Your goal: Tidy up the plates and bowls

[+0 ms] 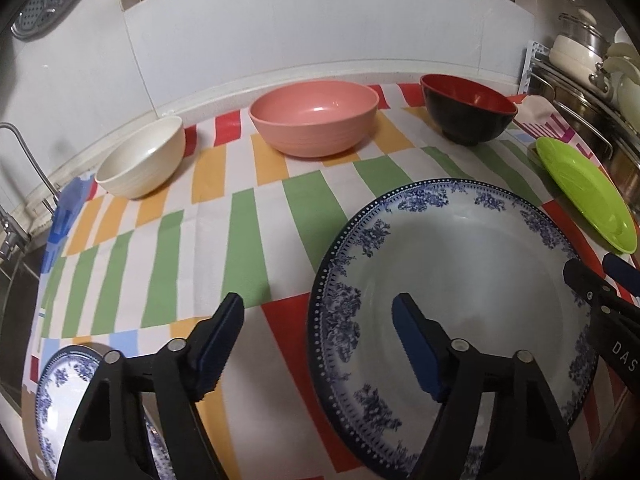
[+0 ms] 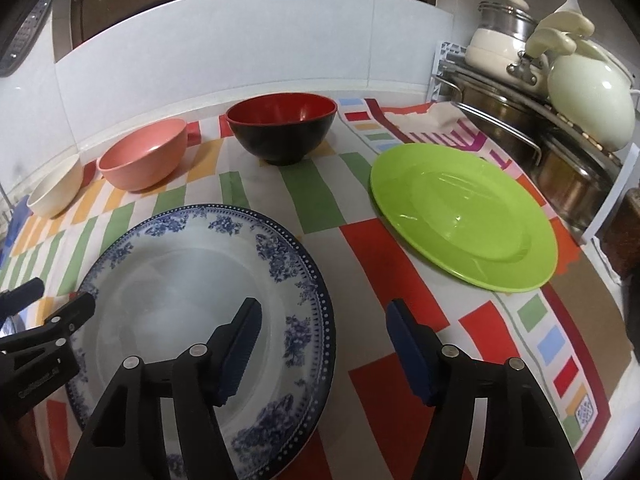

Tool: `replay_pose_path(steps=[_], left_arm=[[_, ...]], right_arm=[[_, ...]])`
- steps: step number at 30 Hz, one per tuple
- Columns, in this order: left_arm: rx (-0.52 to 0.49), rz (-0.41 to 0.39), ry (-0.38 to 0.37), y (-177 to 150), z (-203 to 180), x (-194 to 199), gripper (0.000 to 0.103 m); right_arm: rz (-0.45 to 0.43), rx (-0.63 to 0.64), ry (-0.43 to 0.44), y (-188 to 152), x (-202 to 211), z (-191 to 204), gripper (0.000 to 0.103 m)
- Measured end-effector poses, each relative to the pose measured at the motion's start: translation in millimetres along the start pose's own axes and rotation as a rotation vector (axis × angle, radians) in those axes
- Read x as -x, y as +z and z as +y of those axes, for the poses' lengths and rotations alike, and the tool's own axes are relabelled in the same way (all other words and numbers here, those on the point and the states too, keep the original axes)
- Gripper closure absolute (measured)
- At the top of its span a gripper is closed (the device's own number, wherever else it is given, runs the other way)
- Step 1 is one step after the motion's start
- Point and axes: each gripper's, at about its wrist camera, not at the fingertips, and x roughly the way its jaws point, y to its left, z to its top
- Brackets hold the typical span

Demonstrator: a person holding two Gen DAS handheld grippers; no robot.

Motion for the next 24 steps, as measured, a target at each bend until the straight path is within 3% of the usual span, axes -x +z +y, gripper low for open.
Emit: replay_pose_path(steps=[12,17,24], left_arm=[[0.012,0.032,-0.034,0,-4,-12,0.050],[0.011,0.036,-0.058,2,-5,-13,0.064],[0.024,0.041,-0.054,2,-4,-12,0.066]], right_arm=[[0.048,0.000,0.048,-1,-15,1,0.052],[0.049,0.015,0.063,-1,-14,4,0.063],[0.043,0.030,0.058,-1,-12,6,0.067]])
